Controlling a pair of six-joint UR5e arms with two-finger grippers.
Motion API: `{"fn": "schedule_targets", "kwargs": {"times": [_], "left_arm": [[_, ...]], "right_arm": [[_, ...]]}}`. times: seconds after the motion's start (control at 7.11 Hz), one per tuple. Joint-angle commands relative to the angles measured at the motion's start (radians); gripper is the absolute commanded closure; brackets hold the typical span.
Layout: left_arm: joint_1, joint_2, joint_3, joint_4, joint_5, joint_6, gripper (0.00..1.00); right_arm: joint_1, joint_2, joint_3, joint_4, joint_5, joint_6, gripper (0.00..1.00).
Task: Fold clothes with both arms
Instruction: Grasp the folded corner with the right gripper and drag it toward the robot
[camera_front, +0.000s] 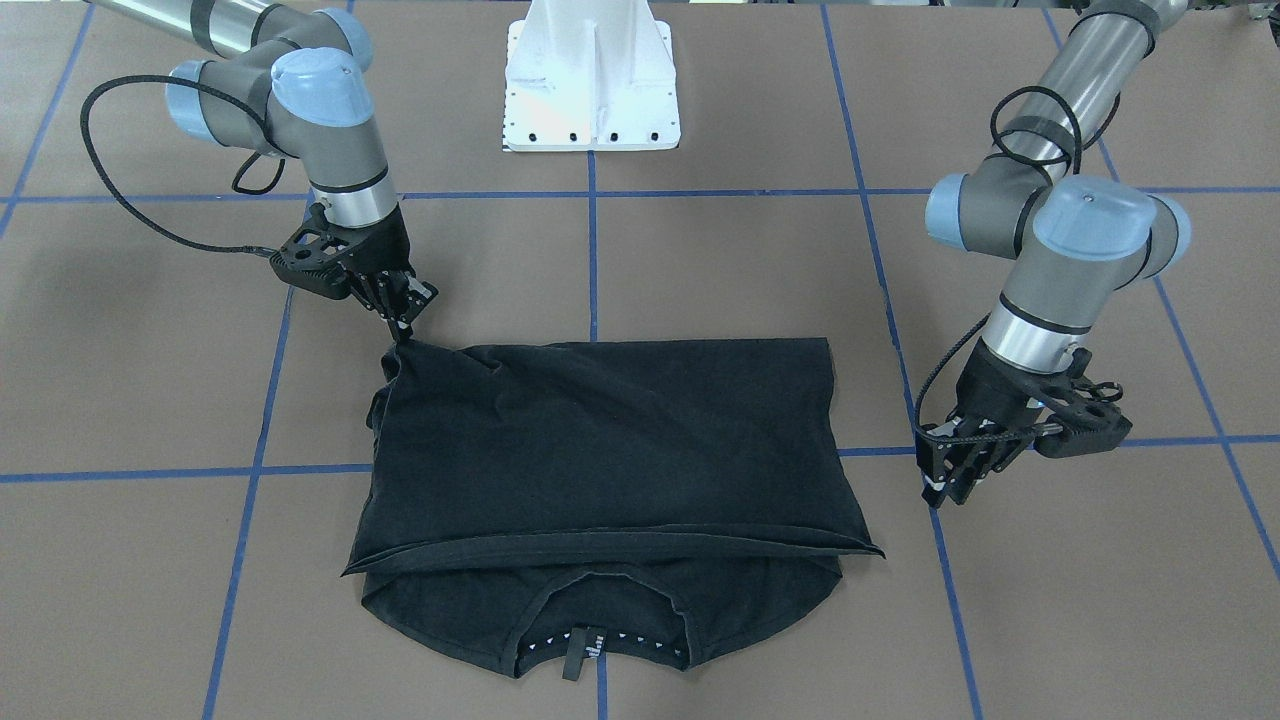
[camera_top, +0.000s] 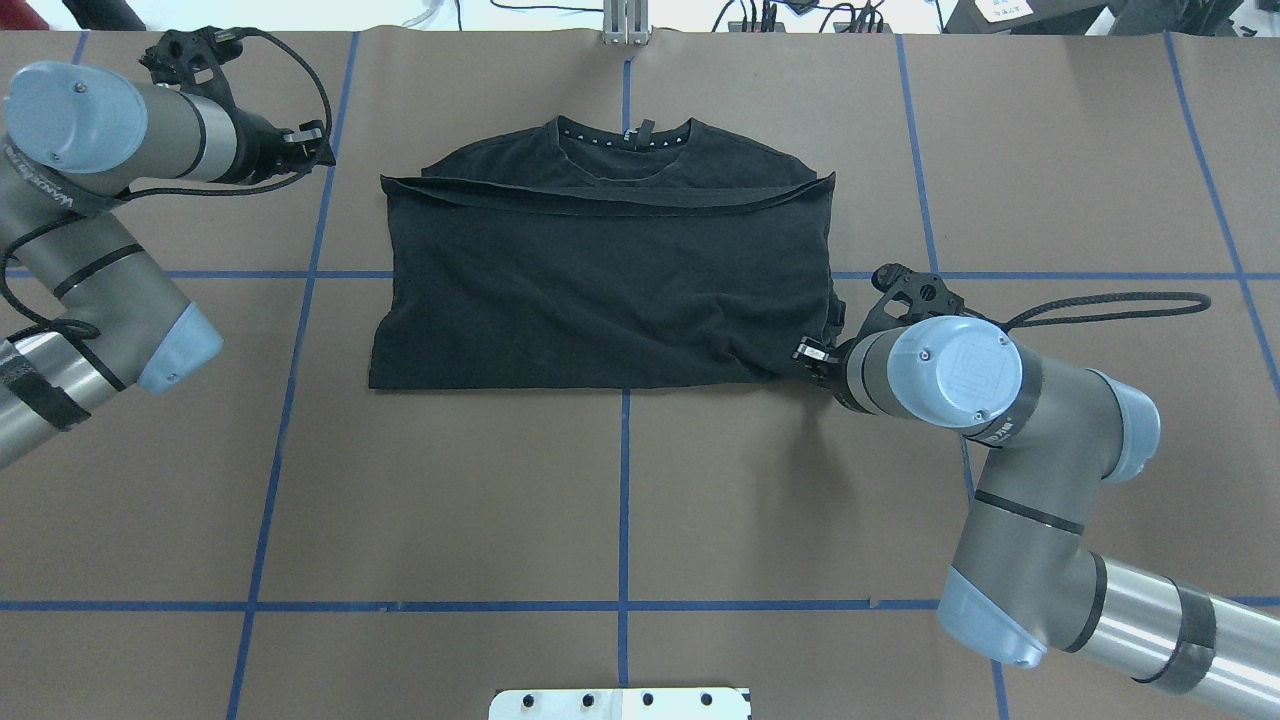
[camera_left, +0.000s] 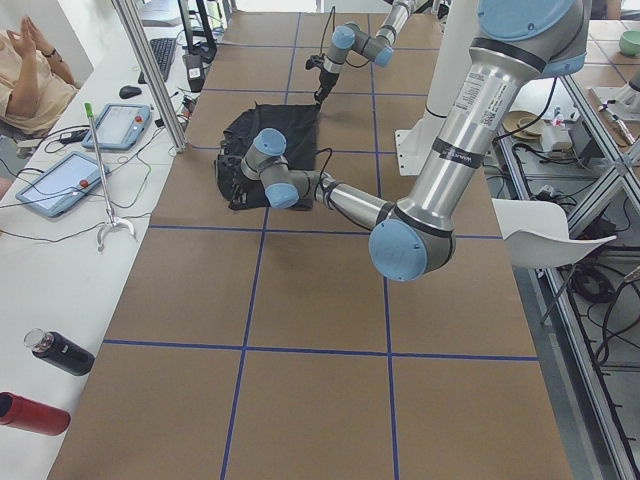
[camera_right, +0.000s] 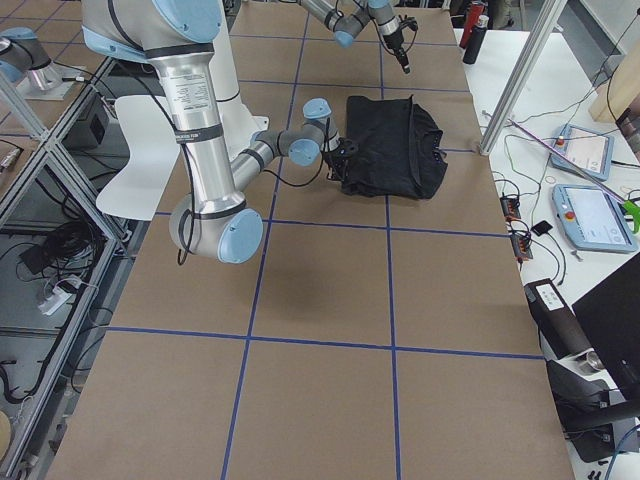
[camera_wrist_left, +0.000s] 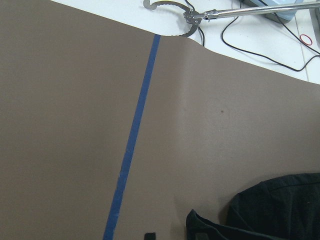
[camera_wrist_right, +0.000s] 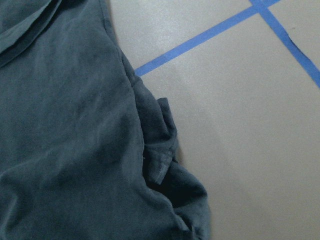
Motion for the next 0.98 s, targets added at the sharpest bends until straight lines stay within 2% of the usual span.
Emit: {"fn": "schedule_targets", "kwargs": {"times": [0.0, 0.28, 0.56, 0.84], "left_arm": [[-0.001, 0.002, -0.011, 0.002, 0.0, -0.001, 0.62], [-0.001, 0.007, -0.025, 0.002, 0.0, -0.001, 0.62], [-0.003, 0.038, -0.092, 0.006, -0.003, -0.001, 0.62], [0.0, 0.038, -0.116, 0.016, -0.009, -0.006, 0.62]], "right_arm": [[0.001, -0.058, 0.058, -0.001, 0.007, -0.001, 1.0], [-0.022, -0.13, 0.152, -0.002, 0.03, 0.031, 1.0], [-0.132, -0.233, 0.273, -0.007, 0.088, 0.143, 1.0], [-0.229, -0.336, 0.363, -0.008, 0.277, 0.177, 1.0]]}}
